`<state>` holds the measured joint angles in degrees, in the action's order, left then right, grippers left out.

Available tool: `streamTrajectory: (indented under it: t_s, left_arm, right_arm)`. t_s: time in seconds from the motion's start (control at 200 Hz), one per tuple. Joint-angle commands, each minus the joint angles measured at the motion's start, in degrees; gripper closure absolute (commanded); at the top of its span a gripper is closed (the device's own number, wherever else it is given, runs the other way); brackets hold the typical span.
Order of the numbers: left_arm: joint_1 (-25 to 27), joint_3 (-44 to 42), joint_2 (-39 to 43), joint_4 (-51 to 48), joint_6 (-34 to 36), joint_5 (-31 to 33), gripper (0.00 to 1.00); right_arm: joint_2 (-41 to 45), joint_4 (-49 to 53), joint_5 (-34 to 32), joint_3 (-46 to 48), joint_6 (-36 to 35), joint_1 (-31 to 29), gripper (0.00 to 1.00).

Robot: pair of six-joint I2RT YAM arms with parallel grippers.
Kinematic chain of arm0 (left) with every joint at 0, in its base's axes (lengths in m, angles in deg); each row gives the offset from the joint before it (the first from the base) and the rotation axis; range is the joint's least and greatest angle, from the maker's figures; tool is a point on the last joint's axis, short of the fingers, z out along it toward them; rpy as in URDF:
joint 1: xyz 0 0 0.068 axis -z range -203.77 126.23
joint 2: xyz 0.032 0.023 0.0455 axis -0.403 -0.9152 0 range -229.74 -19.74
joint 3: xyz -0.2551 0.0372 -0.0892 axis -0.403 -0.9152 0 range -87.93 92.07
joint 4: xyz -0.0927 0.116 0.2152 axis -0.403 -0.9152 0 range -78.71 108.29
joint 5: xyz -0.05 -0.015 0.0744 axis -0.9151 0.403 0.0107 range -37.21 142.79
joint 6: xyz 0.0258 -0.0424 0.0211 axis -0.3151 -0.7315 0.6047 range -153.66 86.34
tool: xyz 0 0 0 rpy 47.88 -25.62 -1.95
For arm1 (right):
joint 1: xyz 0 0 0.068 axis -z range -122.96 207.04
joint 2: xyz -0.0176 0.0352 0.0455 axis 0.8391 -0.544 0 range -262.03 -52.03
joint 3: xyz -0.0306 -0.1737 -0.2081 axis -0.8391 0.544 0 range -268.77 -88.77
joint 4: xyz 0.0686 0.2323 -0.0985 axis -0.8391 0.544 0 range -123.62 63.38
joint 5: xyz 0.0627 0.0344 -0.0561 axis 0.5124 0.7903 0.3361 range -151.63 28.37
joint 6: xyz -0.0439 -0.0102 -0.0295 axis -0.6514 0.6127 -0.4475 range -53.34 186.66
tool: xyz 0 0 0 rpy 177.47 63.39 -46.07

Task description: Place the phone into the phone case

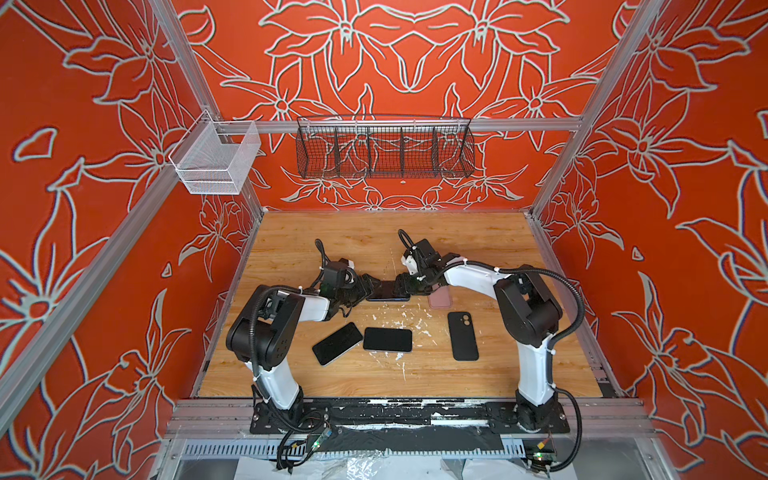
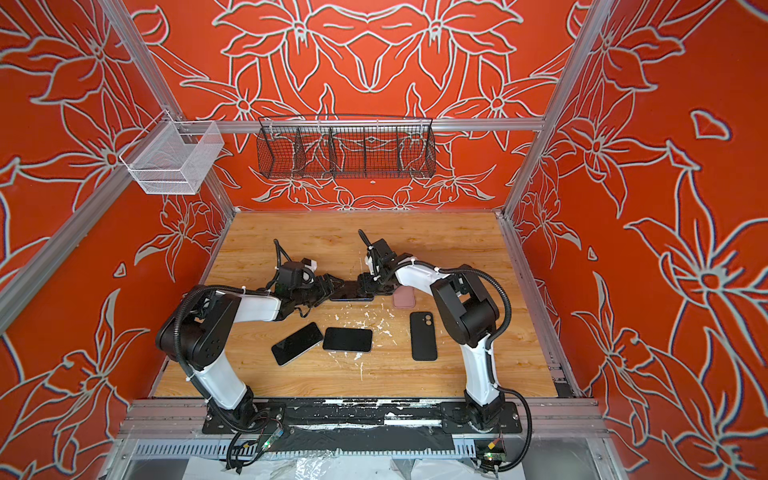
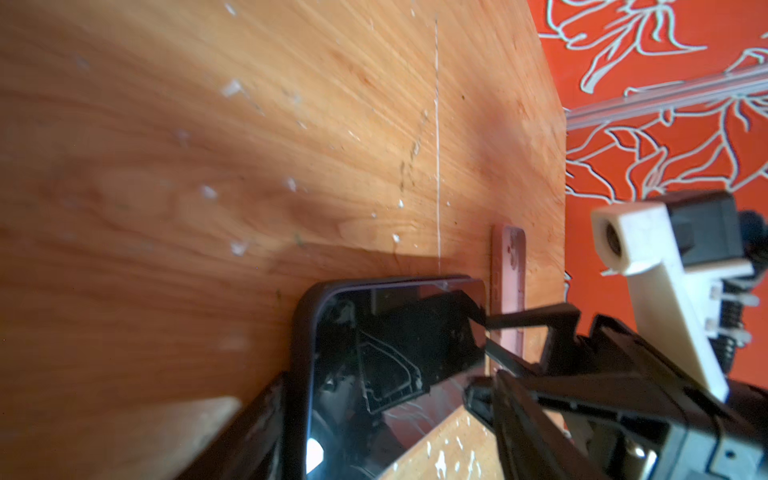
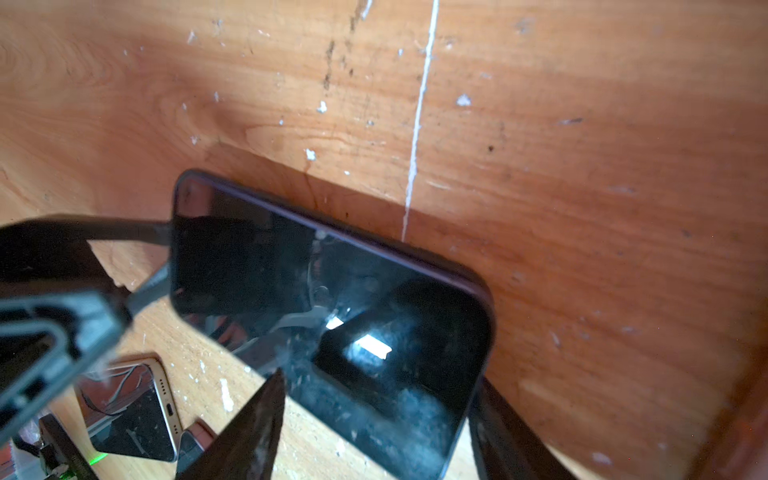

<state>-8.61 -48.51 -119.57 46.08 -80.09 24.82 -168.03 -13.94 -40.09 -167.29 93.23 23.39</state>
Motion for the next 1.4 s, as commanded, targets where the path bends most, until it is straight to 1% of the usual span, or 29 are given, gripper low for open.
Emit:
streamTrajectory:
  t_s: [0.0,0.155,0.255,0.37,0.631,0.726,0.801,0.886,1.006,1.111,1.276,1.391]
  left_arm:
    - [1.1,1.01,0.02,3.45,-0.43,-5.81,0.29]
    - [1.1,0.36,-0.16,2.87,0.31,-5.85,0.32]
    - [1.1,-0.61,-0.62,5.2,-0.86,-6.14,0.36]
    - [1.05,-0.86,-0.5,6.71,-1.95,-6.39,0.43]
    - [1.05,0.65,0.31,5.15,-1.47,-6.14,0.52]
    - [1.1,1.0,0.03,5.15,-1.72,-6.22,0.56]
    - [1.1,1.18,-0.26,5.43,-2.06,-6.31,0.58]
    - [1.1,1.56,-0.63,5.54,-2.23,-6.31,0.63]
    - [1.1,1.71,-1.13,5.94,-2.65,-6.44,0.67]
    - [1.1,1.71,-1.83,6.82,-3.34,-6.65,0.69]
    - [1.08,1.54,-2.78,9.3,-5.0,-7.15,0.77]
    - [1.1,1.38,-2.87,10.71,-5.92,-7.1,0.8]
  right_arm:
    - [-3.14,-0.87,3.66,3.36,1.07,-0.76,0.31]
    - [-1.54,-5.28,7.18,5.14,2.96,0.26,0.31]
    - [-1.06,-7.29,9.11,5.92,4.01,0.99,0.3]
    - [-1.54,-6.48,8.89,5.8,3.6,1.09,0.3]
    - [-2.8,-5.45,7.39,6.53,2.97,1.05,0.34]
    - [-2.96,-5.3,7.16,6.63,2.81,1.04,0.37]
    - [-3.17,-5.1,6.81,6.58,2.73,1.04,0.41]
    - [-3.35,-5.16,6.84,6.46,2.69,1.02,0.46]
    - [-3.64,-5.21,7.13,6.37,2.68,0.96,0.49]
    - [-3.94,-5.26,7.28,6.29,2.74,0.95,0.5]
    - [-4.25,-5.47,7.46,6.28,3.05,0.86,0.5]
    - [-4.27,-5.75,7.74,6.19,3.39,0.76,0.5]
